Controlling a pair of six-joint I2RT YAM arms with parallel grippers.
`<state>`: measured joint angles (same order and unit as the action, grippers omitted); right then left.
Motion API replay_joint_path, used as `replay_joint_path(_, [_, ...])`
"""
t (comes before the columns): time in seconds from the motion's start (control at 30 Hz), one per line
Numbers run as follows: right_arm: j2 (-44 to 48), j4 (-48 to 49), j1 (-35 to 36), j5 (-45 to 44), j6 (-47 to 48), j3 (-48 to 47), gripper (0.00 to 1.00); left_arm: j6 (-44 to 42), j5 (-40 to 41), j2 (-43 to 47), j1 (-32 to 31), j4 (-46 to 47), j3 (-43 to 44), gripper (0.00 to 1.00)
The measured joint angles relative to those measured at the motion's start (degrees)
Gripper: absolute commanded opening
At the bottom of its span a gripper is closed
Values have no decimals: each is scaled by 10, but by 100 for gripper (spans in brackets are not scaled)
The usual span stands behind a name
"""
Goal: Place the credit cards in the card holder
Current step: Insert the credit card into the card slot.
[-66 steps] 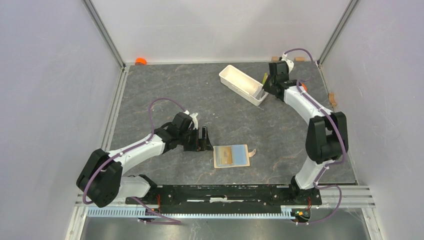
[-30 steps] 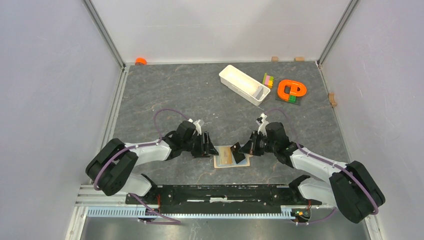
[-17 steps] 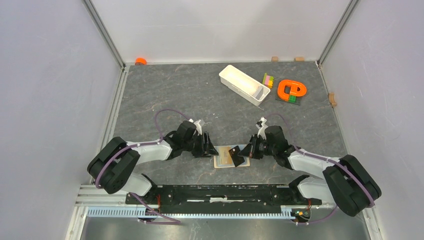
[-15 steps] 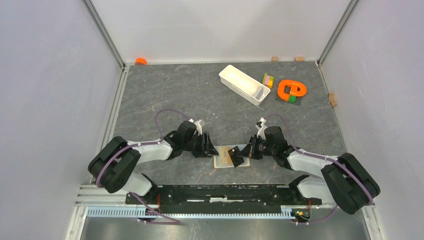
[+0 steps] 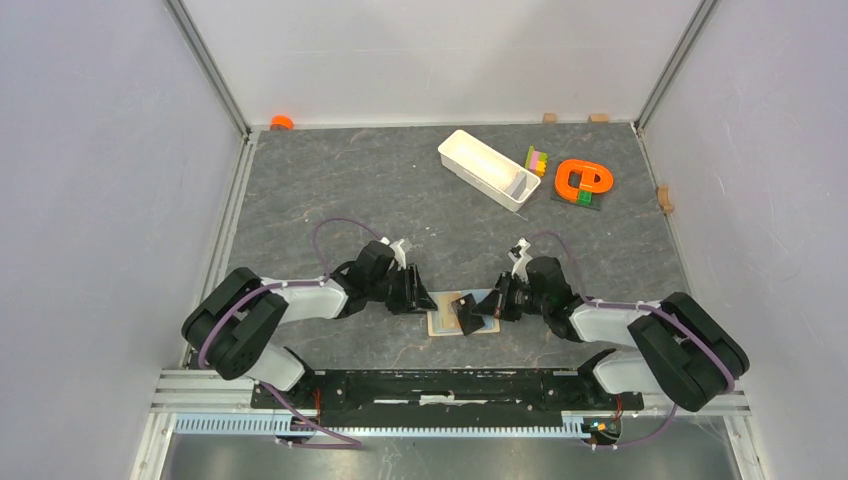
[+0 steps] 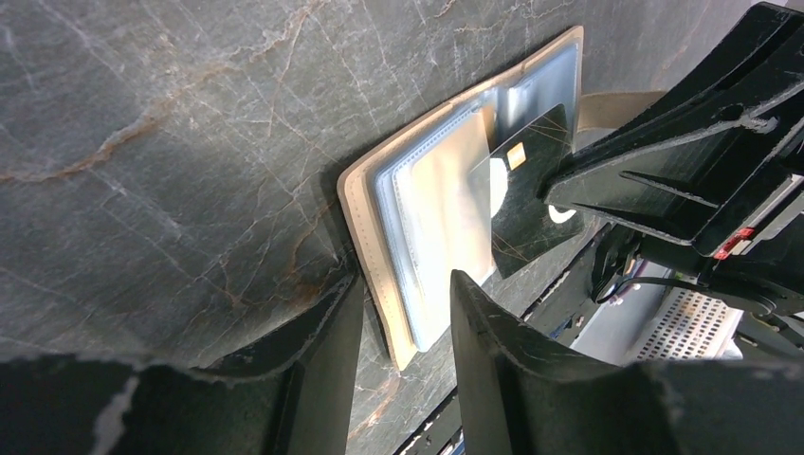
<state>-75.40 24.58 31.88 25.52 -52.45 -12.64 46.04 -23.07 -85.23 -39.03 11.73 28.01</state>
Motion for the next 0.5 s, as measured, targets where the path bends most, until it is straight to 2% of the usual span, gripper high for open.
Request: replay_joint_path(0.5, [-28, 63, 15, -41, 3, 2, 0, 0, 1, -4, 0, 2, 0, 42])
